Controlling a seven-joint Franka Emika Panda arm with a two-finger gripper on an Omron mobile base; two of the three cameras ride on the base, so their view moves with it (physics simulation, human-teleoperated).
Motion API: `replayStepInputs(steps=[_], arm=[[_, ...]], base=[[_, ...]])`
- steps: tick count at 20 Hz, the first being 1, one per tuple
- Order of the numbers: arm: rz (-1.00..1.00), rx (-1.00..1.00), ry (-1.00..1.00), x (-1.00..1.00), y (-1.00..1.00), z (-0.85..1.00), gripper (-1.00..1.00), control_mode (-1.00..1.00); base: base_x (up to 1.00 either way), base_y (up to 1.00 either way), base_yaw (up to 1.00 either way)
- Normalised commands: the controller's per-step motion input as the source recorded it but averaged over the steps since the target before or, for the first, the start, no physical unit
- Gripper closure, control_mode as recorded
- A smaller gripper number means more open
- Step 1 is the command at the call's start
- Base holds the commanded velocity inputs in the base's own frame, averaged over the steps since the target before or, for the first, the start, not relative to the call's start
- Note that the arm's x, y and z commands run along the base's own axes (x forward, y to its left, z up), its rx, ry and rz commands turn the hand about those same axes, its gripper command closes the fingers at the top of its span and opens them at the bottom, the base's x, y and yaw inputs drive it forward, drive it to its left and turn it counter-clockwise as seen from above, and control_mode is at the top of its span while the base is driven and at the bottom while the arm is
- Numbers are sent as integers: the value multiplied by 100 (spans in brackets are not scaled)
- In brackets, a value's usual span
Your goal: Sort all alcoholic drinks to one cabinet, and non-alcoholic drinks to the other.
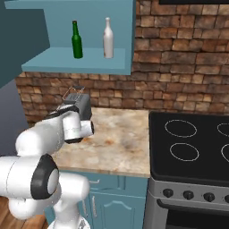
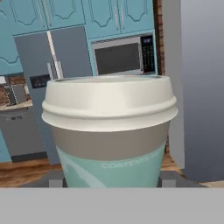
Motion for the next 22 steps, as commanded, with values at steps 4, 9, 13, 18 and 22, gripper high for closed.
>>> replayStepInputs(steps=[4, 9, 13, 18, 22], arm=[[-4, 0, 0, -83, -48, 65, 100, -100], [0, 0, 0, -66, -51, 67, 100, -100], [0, 0, 0, -55, -48, 86, 100, -100], [0, 0, -1, -54, -49, 74, 100, -100], [1, -1, -2, -30, -62, 57, 100, -100]], base=[[0, 0, 0], [0, 0, 0], [0, 0, 0], [0, 0, 0], [0, 0, 0]])
